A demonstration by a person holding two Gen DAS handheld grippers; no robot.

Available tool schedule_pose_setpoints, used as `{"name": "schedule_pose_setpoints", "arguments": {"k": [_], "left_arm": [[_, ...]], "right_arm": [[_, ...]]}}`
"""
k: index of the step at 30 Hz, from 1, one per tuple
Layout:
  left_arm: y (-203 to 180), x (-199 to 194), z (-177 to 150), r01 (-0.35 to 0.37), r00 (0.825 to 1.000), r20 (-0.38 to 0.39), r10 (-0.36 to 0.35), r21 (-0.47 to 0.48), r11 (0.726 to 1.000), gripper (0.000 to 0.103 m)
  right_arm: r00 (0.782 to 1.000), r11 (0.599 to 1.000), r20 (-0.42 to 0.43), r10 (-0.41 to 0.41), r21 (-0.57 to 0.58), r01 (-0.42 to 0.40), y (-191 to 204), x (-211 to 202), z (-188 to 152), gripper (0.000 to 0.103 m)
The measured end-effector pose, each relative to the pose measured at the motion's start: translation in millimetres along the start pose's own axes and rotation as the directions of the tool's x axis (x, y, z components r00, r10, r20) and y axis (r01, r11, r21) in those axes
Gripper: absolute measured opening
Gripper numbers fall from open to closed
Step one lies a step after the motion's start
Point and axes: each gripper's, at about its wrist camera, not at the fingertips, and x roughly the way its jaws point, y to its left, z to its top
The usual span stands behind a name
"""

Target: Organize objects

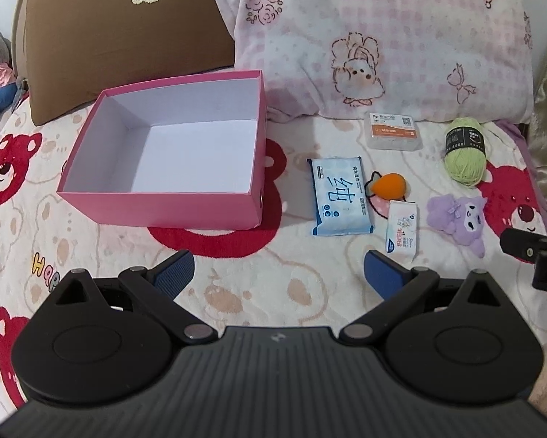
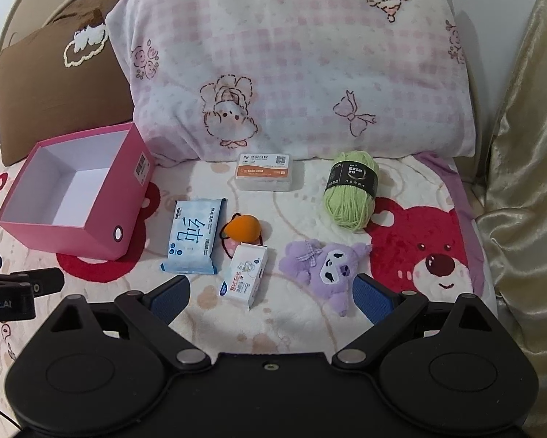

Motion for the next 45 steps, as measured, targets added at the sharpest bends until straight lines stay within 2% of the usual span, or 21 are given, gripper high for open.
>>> {"name": "schedule_pose_setpoints", "arguments": {"k": [45], "left_arm": [[-8.3,0.0,-4.8,0.031,0.999,-0.017,-0.031,0.028,0.999,0.100]], "right_arm": [[1.000,1.000,-0.016,-0.007,-0.029,0.007,3.8,1.2,-5.6,0.098]]}}
